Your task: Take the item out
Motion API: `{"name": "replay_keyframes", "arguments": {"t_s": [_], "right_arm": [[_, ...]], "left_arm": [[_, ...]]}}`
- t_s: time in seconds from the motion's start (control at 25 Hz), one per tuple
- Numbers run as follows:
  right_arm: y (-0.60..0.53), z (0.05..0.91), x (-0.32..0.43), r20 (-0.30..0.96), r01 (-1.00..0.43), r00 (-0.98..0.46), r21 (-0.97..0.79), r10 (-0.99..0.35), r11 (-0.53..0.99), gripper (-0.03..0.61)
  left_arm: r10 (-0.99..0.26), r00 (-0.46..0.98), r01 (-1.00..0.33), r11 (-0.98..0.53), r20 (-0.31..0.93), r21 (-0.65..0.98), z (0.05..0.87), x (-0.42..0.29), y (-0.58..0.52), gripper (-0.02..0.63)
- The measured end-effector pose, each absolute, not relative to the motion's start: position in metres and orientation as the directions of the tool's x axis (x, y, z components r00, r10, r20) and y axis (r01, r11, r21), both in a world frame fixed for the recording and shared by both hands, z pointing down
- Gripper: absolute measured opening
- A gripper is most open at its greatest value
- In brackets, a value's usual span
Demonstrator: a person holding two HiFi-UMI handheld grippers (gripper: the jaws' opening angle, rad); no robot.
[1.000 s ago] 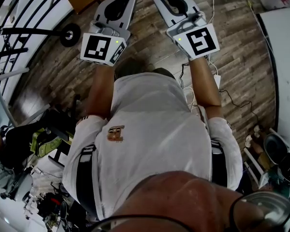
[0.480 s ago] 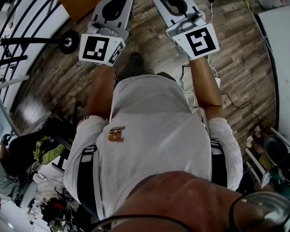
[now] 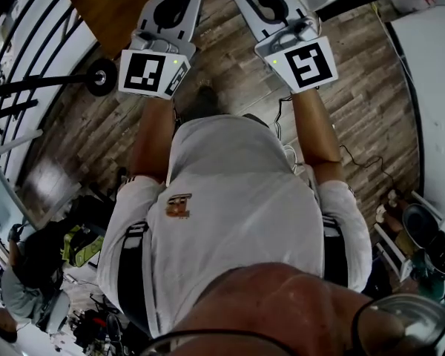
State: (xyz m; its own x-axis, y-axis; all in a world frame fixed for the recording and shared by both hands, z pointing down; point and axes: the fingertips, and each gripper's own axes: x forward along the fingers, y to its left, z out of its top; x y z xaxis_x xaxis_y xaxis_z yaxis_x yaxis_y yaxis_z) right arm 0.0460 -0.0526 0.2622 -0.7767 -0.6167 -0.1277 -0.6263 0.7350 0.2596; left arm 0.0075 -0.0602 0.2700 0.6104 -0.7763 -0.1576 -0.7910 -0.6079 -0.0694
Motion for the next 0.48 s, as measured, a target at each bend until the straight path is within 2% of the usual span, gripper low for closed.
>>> {"name": "replay_keyframes", "arguments": {"t_s": [0.48], "right_arm": [[-0.175, 0.266, -0.006, -0.103, -0.672, -0.734, 0.253, -0.671, 0.696, 0.034]], "left_arm": [[-0.739, 0.654, -0.754, -0.653, -0.161, -0.068, 0.271, -0.043, -0.18, 0.018]]}}
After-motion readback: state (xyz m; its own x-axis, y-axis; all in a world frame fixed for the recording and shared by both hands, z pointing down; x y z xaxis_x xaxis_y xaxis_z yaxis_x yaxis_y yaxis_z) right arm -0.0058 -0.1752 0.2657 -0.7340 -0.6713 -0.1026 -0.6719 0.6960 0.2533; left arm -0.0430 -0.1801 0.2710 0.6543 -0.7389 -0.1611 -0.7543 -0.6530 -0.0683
